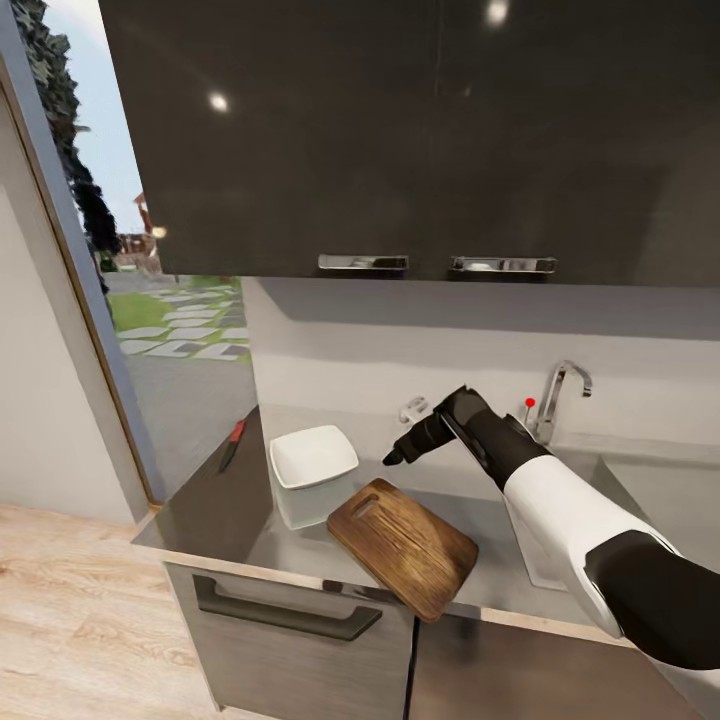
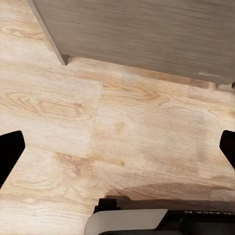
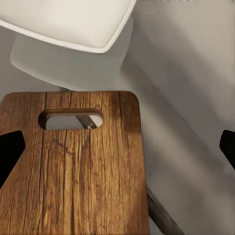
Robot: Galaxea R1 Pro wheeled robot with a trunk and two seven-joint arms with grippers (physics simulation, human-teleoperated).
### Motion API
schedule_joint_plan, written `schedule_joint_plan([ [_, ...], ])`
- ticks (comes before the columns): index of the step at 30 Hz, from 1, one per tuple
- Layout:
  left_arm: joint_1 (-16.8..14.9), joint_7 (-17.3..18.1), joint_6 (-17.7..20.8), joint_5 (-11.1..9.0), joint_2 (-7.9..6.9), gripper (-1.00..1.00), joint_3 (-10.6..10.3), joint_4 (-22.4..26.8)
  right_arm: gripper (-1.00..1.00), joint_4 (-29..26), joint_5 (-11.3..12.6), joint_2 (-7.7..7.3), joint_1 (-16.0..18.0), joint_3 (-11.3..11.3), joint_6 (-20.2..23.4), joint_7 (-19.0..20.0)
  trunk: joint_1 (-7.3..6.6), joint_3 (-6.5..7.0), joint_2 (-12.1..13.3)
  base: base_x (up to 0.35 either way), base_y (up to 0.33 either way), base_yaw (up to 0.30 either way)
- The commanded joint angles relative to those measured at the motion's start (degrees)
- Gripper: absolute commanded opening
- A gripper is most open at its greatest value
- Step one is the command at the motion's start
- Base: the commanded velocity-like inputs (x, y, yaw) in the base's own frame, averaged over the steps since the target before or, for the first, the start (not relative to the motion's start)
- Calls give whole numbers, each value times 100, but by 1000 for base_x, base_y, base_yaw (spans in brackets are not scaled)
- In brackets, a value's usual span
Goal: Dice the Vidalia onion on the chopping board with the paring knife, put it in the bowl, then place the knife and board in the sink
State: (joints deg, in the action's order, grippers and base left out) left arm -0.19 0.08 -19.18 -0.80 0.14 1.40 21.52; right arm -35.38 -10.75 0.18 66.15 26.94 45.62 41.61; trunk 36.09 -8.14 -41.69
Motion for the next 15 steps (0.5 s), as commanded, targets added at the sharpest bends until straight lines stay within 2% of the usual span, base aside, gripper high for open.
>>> schedule_joint_plan([
  [1,-1,1,-13,-8,1,100,9,1,100,18,-59,0,4,3,-37,48,1,-9,-7,2,2,0],
  [15,-2,1,-15,-8,-2,100,9,1,100,57,-58,2,-11,10,-123,49,1,-26,-7,0,0,0],
])
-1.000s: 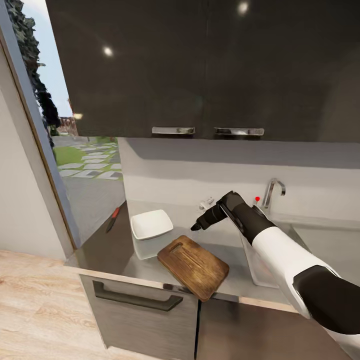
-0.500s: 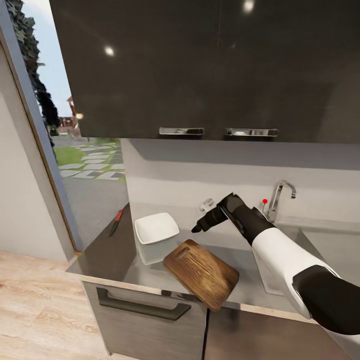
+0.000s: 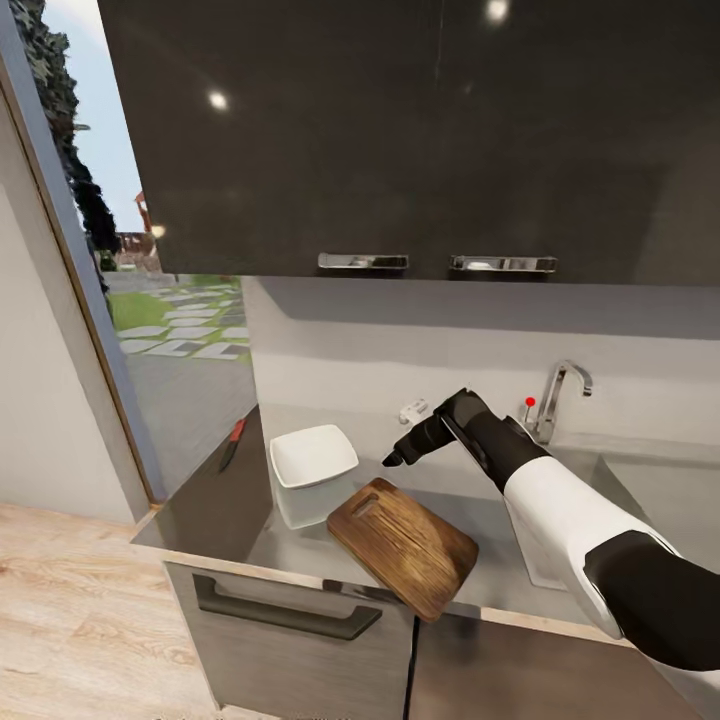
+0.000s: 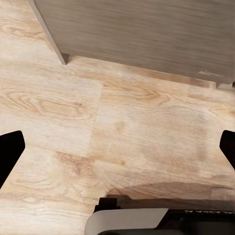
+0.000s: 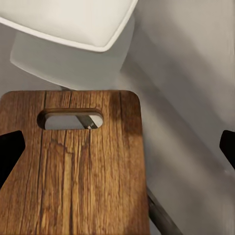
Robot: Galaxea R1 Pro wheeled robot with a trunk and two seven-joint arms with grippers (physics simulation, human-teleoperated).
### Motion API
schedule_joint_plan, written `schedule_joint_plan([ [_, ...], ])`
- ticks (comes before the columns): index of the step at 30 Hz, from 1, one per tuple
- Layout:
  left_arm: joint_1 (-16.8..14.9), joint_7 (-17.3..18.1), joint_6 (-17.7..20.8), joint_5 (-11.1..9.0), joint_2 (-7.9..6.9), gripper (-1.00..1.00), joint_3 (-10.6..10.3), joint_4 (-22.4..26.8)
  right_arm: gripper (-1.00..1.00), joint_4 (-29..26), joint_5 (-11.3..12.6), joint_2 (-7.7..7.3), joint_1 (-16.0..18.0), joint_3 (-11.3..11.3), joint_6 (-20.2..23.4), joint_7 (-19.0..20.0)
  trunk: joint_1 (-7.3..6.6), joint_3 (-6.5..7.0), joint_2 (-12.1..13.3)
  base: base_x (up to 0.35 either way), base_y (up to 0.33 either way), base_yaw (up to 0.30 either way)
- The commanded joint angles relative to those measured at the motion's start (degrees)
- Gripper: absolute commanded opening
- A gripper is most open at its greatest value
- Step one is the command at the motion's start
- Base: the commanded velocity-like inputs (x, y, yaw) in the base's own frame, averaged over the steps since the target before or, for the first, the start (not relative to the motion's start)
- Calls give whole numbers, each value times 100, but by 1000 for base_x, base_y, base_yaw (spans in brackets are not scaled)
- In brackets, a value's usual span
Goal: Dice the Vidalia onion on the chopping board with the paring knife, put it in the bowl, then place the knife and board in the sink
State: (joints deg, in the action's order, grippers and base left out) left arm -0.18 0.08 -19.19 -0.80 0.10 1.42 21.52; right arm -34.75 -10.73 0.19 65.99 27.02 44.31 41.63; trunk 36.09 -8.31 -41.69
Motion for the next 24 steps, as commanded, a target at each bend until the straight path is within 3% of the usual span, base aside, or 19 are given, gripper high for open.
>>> schedule_joint_plan([
  [1,-1,1,-14,-8,1,100,8,1,100,-6,-60,0,4,2,8,47,1,-16,-8,0,0,0],
  [13,-4,1,-14,-7,3,100,8,1,100,-3,-62,9,2,16,8,47,1,-117,-8,0,0,0],
  [24,0,1,-14,-8,5,100,4,1,100,-1,-62,16,-1,201,-1,47,1,-218,-8,67,86,0],
])
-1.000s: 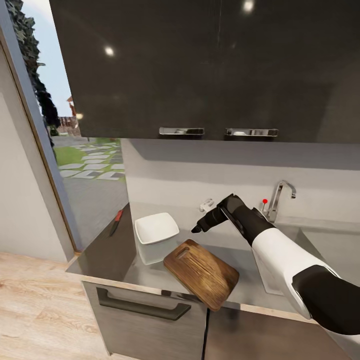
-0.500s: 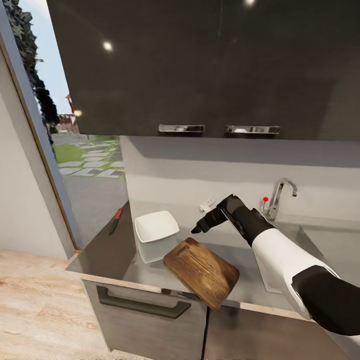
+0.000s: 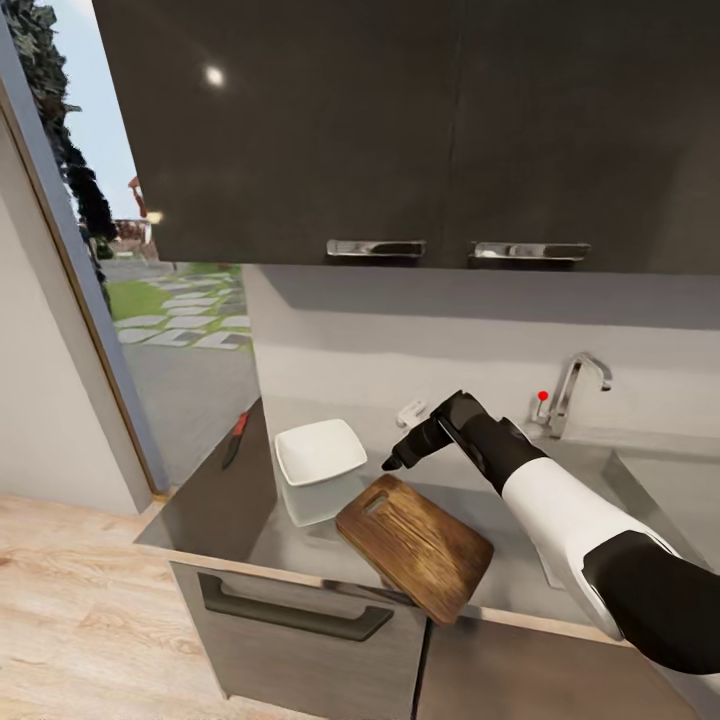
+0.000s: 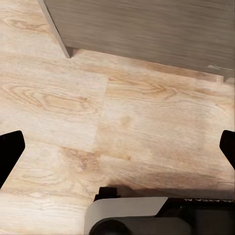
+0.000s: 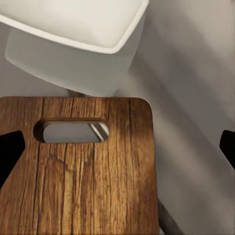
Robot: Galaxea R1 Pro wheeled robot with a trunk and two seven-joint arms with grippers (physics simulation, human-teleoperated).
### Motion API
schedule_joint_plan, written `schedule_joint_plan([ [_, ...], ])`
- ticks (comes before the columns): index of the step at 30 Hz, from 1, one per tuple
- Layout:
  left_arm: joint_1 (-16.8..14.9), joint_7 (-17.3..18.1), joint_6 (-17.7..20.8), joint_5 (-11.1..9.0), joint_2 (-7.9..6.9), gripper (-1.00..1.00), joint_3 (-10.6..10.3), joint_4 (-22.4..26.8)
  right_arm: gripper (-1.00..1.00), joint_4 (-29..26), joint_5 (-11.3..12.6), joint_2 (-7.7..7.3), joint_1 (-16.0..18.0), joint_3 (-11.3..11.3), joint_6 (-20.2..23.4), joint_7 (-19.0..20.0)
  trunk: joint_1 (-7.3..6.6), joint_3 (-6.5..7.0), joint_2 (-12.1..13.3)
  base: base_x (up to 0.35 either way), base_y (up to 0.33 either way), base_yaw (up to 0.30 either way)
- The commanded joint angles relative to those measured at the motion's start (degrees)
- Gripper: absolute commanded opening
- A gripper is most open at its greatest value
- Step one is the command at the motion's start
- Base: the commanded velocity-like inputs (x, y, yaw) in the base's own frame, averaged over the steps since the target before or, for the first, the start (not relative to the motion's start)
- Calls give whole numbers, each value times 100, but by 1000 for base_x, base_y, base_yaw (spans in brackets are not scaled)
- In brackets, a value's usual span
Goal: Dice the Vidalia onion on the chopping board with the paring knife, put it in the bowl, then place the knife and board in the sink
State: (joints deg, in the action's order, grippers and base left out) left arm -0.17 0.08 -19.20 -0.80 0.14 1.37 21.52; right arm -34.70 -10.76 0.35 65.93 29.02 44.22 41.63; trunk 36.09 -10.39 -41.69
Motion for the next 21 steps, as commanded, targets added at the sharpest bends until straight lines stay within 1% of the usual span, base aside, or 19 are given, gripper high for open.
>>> schedule_joint_plan([
  [1,-1,1,-13,-5,1,100,9,6,100,-6,-60,0,2,4,8,47,2,-18,-7,28,37,0],
  [17,-5,0,-8,-1,3,100,9,9,100,-7,-62,3,0,7,8,47,2,-165,-7,4,5,0],
  [21,-4,1,-5,-3,4,100,8,3,100,-4,-63,8,0,7,8,47,2,-201,-7,49,89,0],
])
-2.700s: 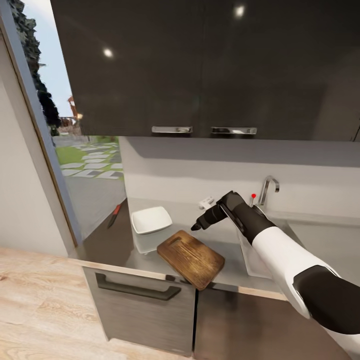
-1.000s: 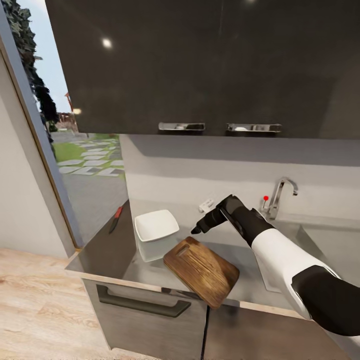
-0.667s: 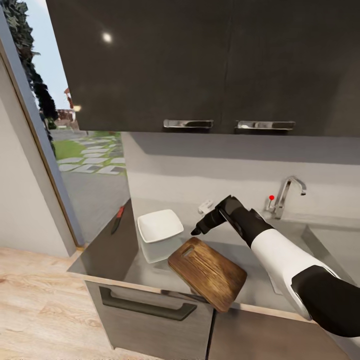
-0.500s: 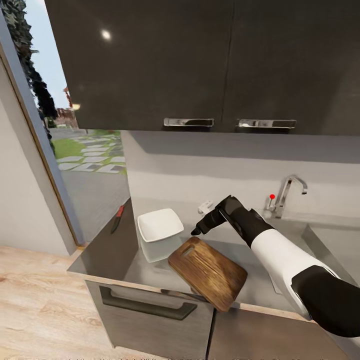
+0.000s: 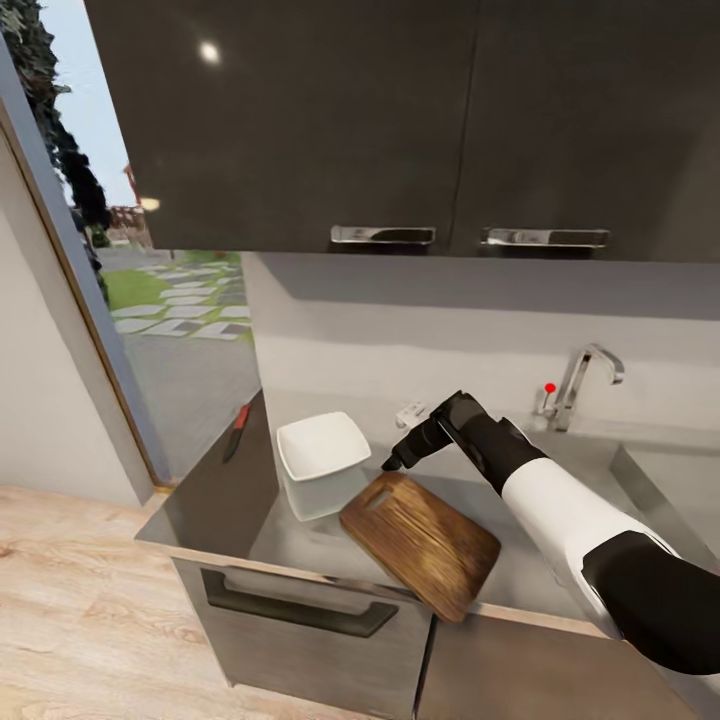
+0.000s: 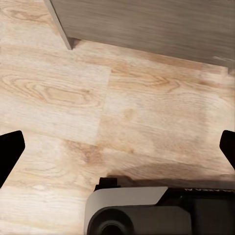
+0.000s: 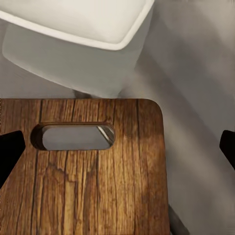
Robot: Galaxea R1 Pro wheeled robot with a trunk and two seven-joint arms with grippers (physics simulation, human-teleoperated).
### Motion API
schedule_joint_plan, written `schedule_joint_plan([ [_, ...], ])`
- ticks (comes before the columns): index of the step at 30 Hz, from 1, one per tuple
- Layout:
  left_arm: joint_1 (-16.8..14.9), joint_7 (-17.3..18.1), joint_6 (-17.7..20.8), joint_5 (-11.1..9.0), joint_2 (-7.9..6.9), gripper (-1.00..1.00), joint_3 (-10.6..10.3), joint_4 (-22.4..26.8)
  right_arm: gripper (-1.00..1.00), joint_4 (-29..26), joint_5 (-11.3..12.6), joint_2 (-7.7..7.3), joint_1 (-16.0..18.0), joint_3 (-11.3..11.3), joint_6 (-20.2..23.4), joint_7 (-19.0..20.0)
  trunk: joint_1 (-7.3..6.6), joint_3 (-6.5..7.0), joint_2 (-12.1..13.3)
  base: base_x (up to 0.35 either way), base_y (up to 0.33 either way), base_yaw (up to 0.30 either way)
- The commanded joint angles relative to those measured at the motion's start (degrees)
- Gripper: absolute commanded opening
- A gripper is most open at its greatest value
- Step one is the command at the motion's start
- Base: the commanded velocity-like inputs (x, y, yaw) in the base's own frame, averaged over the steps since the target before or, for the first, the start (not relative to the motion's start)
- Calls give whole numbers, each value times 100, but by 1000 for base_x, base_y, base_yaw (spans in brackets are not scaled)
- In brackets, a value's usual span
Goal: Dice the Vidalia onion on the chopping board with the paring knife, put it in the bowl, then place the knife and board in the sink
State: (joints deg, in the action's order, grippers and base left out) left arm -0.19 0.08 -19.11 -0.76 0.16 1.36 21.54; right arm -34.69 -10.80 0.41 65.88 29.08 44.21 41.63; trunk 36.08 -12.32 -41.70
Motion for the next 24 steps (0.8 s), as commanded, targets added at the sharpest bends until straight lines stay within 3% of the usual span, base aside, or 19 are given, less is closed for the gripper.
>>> schedule_joint_plan([
  [1,-3,1,-14,-6,2,100,8,0,100,-5,-59,1,5,1,9,47,2,-18,-7,84,147,0],
  [16,0,1,-13,-4,2,100,5,-1,100,-6,-63,-20,4,59,9,47,2,-155,-7,14,23,0],
  [21,0,1,-13,-4,2,100,5,-1,100,-11,-63,-24,6,550,-130,47,2,-190,-7,0,0,0],
  [24,-1,1,-13,-4,2,100,5,-1,100,-12,-63,-24,5,691,-254,47,2,-195,-7,0,0,0],
])
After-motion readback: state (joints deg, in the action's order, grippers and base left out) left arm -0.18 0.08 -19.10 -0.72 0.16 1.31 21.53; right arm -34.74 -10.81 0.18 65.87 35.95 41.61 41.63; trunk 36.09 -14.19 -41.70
